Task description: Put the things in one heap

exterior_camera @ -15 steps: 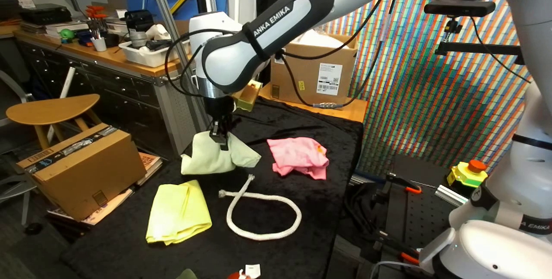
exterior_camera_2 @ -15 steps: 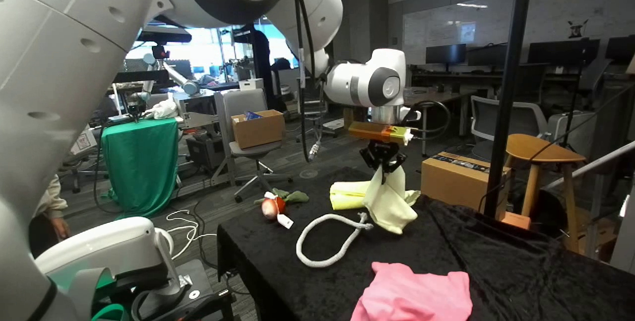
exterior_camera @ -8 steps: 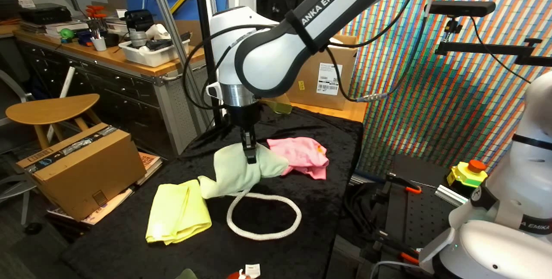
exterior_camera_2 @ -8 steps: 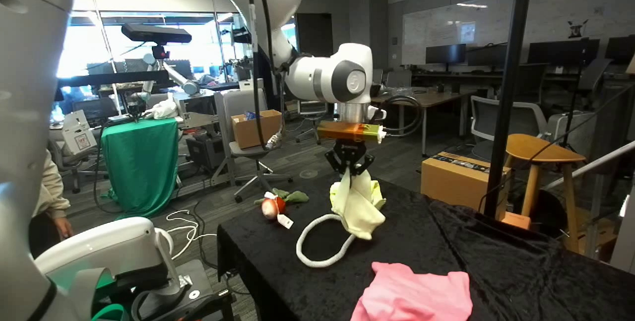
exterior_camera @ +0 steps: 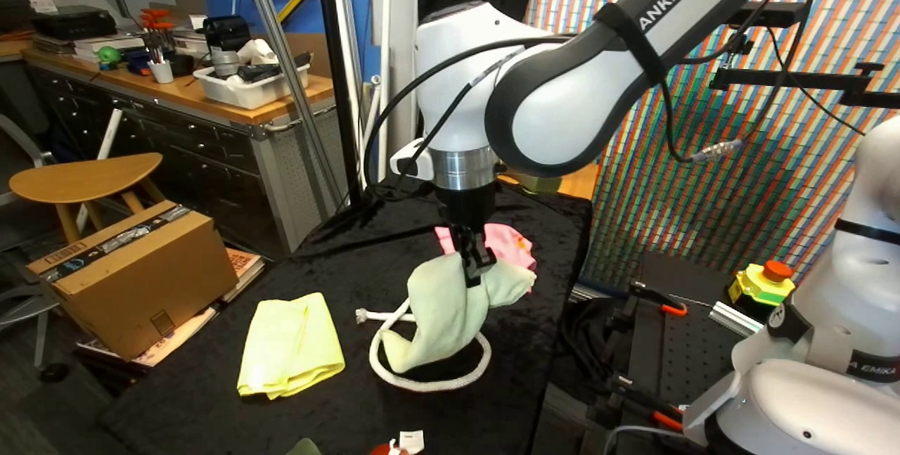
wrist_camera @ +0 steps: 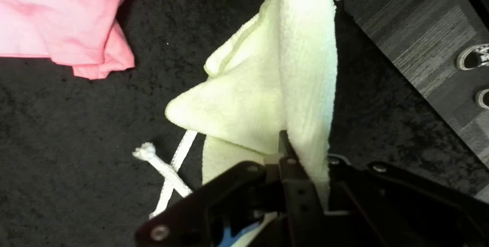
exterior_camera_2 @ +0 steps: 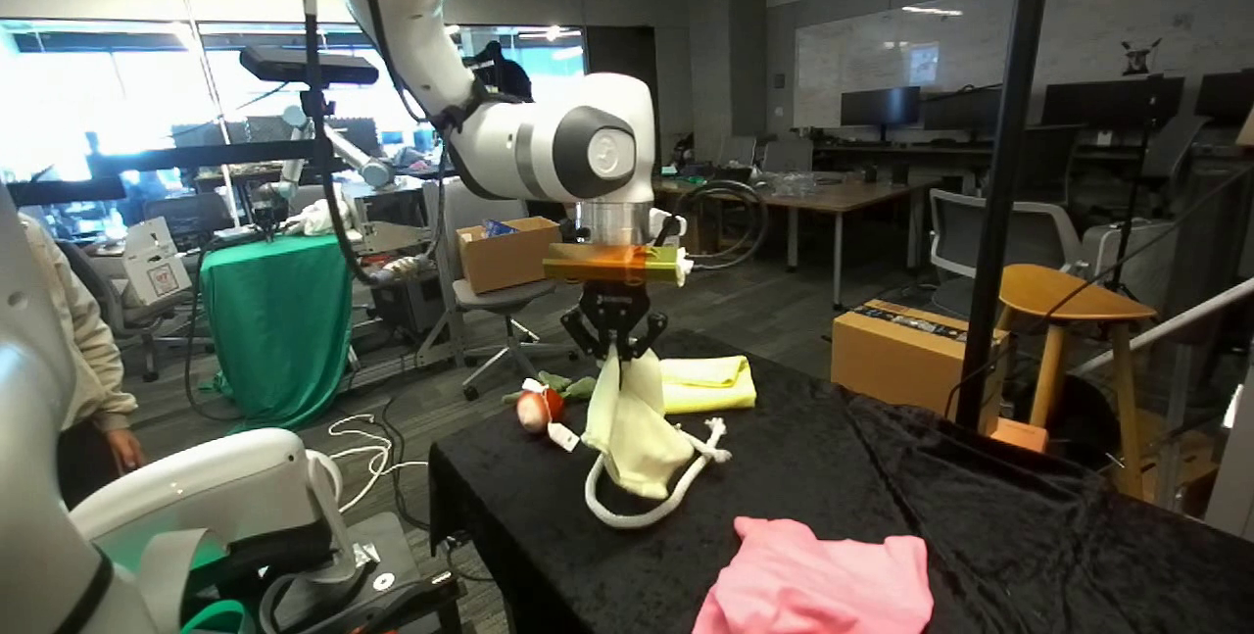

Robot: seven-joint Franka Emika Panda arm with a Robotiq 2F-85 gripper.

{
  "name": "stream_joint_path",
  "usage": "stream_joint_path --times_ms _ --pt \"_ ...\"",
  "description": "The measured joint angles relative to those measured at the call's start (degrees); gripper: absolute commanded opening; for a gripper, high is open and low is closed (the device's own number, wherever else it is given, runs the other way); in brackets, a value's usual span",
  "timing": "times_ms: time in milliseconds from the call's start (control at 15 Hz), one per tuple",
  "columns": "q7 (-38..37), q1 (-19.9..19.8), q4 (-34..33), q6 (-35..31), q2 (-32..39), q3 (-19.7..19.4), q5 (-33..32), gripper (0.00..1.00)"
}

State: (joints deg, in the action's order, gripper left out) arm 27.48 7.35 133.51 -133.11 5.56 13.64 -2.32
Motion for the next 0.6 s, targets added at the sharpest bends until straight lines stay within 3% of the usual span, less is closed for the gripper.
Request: stream_joint_path --times_ms 200,600 --pt "-2.8 2.2 2.7 -5.9 0.1 0.1 -1.5 0.06" --pt "-17.0 5.2 0.9 -16.6 8.6 -0.8 -9.5 0.06"
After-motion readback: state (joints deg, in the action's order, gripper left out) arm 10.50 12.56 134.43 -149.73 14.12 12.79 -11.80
